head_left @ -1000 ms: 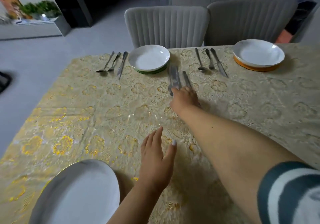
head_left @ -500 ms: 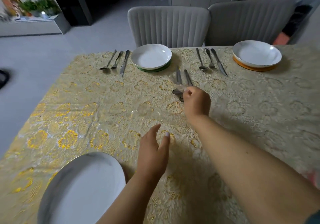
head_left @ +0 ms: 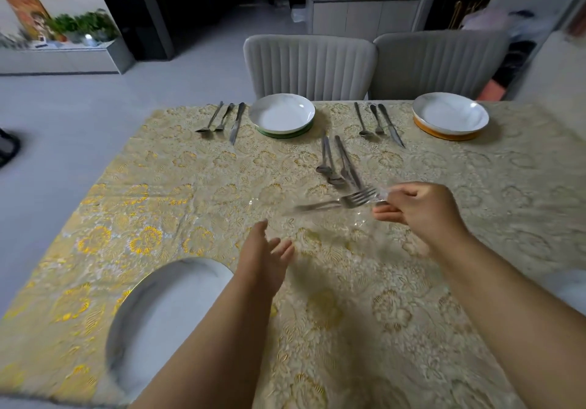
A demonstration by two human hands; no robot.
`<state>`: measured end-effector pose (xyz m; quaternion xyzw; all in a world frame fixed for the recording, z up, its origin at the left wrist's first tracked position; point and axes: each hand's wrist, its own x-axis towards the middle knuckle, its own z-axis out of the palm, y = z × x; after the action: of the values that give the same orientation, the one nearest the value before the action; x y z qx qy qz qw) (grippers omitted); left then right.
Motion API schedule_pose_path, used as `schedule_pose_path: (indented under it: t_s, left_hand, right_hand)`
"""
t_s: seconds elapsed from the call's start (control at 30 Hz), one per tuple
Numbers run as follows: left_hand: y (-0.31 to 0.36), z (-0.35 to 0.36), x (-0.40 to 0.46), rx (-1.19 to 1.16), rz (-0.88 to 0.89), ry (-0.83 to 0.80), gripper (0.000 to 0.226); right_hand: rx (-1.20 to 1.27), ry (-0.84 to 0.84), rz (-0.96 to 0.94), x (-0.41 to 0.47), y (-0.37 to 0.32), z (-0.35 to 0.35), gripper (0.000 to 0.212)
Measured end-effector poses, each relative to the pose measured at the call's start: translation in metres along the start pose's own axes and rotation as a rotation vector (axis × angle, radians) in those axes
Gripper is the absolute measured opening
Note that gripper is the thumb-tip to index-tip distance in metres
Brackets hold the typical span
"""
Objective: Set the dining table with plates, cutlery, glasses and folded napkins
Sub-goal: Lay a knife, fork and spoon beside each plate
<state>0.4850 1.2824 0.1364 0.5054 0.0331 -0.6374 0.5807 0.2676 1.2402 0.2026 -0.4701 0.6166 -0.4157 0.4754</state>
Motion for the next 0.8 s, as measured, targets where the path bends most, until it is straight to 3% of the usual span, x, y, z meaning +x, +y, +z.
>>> schedule_pose_path:
  t_s: [0.13, 0.27, 0.37, 0.53, 0.8]
  left_hand:
    - [-0.007, -0.006, 0.011, -0.203, -0.102, 0.003, 0.056]
    - [-0.020, -0.005, 0.007, -0.324, -0.180, -0.077, 0.045]
    - [-0.031, -0.005, 0.000, -0.337, -0.245, -0.129, 0.036]
    - [-0.043, -0.013, -0.003, -0.401, -0.349, -0.144, 0.019]
    - [-0.045, -0.025, 0.001, -0.193, -0.354, -0.141, 0.017]
  right_hand:
    - [-0.028, -0.169, -0.034, -0.009, -0.025, -0.025, 0.017]
    - [-0.245, -0.316, -0.223, -0.032, -0.057, -0.026, 0.014]
    - [-0.372, -0.297, -0.434, -0.042, -0.074, -0.010, 0.015]
    - [-0.326, -0.232, -0.592, -0.041, -0.088, 0.012, 0.016]
    - [-0.200, -0.061, -0.624, -0.020, -0.112, 0.013, 0.018]
